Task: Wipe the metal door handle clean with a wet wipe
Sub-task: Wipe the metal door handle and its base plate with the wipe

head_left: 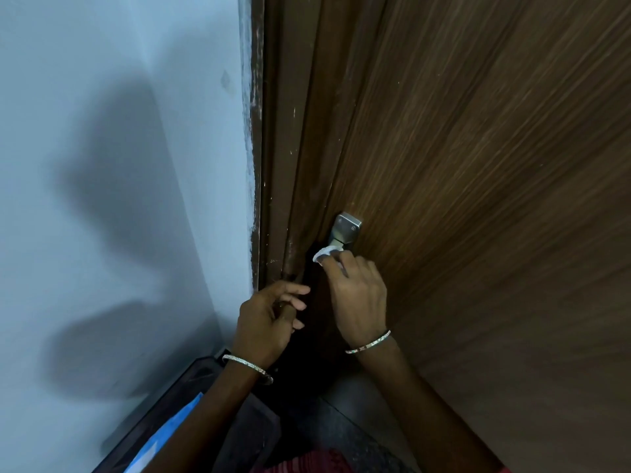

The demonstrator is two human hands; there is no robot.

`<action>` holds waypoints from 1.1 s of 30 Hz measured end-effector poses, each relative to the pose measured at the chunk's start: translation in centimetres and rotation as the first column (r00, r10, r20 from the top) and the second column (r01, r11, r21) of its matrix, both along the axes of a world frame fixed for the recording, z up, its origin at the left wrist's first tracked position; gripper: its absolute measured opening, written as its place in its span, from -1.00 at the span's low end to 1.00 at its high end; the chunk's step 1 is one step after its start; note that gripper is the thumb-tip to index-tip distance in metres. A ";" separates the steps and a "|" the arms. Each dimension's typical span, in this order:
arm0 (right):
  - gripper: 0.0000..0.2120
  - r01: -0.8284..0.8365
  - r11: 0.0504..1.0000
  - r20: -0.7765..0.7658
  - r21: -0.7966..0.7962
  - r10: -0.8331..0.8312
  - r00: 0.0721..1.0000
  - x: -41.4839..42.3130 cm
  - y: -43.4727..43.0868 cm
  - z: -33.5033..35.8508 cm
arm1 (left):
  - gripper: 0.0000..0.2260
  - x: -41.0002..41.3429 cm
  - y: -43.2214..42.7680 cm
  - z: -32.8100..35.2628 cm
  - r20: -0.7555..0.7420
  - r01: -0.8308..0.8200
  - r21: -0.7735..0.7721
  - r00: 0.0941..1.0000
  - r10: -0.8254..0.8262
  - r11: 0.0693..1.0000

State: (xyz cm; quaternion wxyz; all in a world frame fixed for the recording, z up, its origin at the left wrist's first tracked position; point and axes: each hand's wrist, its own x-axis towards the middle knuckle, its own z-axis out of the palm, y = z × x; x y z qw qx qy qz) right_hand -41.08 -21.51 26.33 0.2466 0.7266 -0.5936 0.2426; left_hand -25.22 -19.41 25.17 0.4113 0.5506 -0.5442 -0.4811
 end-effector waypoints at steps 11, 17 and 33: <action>-0.83 0.080 0.988 0.323 0.128 -0.118 0.939 -4.0 4.2 0.9 | -0.65 -0.2 -0.4 0.1 -0.009 0.058 0.035 0.998 -0.058 0.998; -0.75 0.124 0.941 0.172 0.315 -0.185 0.968 0.3 1.1 3.3 | -0.64 -0.4 -0.7 0.2 -0.010 0.083 0.009 0.997 -0.083 0.997; -0.82 -0.086 0.941 0.783 0.326 -0.218 0.583 -5.4 5.0 2.8 | -0.64 -0.7 -1.2 0.1 -0.036 0.094 0.035 0.995 -0.093 0.995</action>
